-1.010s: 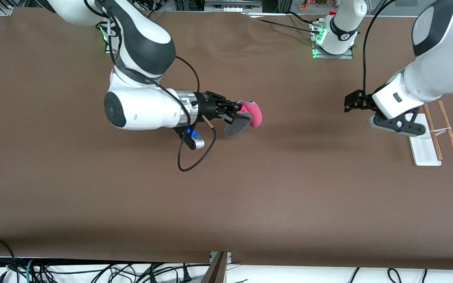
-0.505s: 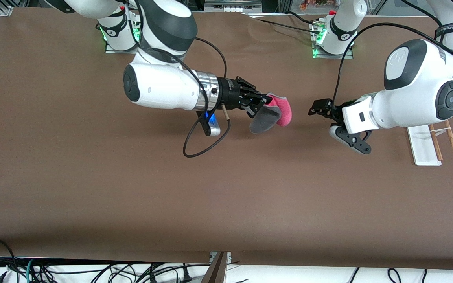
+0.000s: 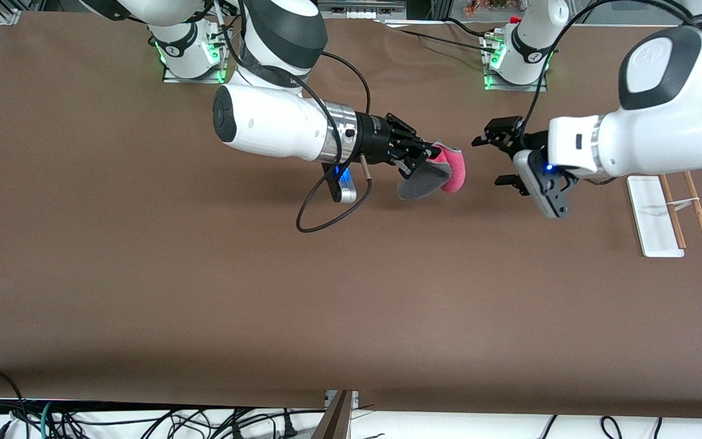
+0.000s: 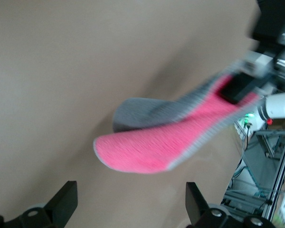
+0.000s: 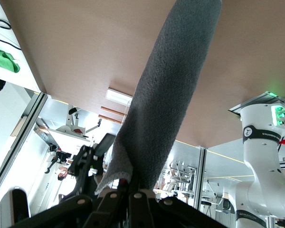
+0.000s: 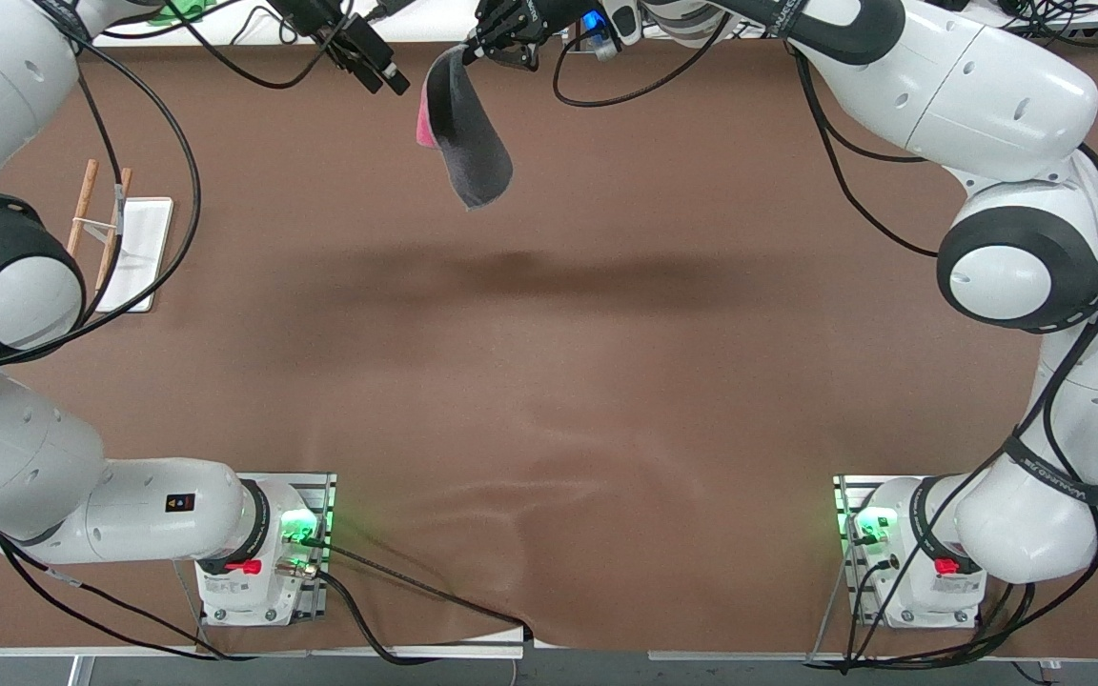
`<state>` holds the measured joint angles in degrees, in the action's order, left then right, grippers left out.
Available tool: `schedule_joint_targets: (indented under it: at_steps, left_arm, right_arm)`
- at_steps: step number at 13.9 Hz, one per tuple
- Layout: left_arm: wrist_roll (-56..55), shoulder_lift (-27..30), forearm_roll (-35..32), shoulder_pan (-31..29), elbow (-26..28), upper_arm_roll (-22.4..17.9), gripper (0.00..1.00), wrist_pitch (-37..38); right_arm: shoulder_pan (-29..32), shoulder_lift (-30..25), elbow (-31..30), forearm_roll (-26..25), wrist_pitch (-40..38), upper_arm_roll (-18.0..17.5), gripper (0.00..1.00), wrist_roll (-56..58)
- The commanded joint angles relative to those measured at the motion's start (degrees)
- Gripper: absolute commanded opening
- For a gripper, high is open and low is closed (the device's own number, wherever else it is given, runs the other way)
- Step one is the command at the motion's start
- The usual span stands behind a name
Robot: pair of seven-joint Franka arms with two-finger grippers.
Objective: Pass towel and hang on rack
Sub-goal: 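Hold the towel with the right gripper while the left gripper approaches it, then grasp the towel with the left gripper beside the right gripper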
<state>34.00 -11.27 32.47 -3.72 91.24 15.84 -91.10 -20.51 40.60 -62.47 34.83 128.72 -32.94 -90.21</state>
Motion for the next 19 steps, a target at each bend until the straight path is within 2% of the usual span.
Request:
schedule_joint_targets:
  at_steps: [1, 4, 7, 9, 10, 11, 13, 15, 19]
  left_arm:
    - [4.3, 4.2, 1.6, -0.3, 2.7, 0.3, 1.0, 0.2]
    - [4.2, 4.3, 1.1, 0.1, 4.4, 2.4, 0.99, -4.1]
    - [3.6, 4.3, 0.3, 0.2, 8.6, 5.9, 0.99, -12.3]
    - [3.7, 3.9, 0.2, 0.3, 9.7, 6.1, 0.98, -15.0]
    - [3.7, 3.7, -0.5, 0.3, 9.7, 6.1, 0.91, -15.2]
    - [3.7, 3.7, -2.0, 0.2, 9.5, 6.1, 0.56, -15.2]
    - [3.7, 3.5, -2.4, 0.2, 9.7, 6.0, 0.17, -15.1]
    - [3.8, 3.3, -2.5, -0.1, 9.7, 6.0, 0.01, -15.0]
    - [3.6, 3.4, -2.5, -0.5, 9.3, 5.9, 0.0, -14.4]
  right_arm:
    - [-0.1, 0.4, 1.1, 0.8, 0.3, -0.5, 0.0, -1.2]
    - [-0.1, 0.4, 1.1, 0.8, 0.4, -0.5, 0.0, -1.1]
    - [-0.1, 0.4, 1.1, 0.8, 0.3, -0.5, 0.0, -1.1]
    - [-0.1, 0.4, 1.1, 0.8, 0.3, -0.5, 0.0, -1.1]
    - [0.0, 0.4, 1.1, 0.8, 0.3, -0.5, 0.0, -1.1]
    - [0.0, 0.4, 1.1, 0.8, 0.4, -0.5, 0.0, -1.1]
    - [0.0, 0.4, 1.1, 0.8, 0.4, -0.5, 0.0, -1.1]
    - [0.0, 0.4, 1.1, 0.8, 0.3, -0.5, 0.0, -1.1]
    - [0.0, 0.4, 1.1, 0.9, 0.4, -0.5, 0.0, -1.2]
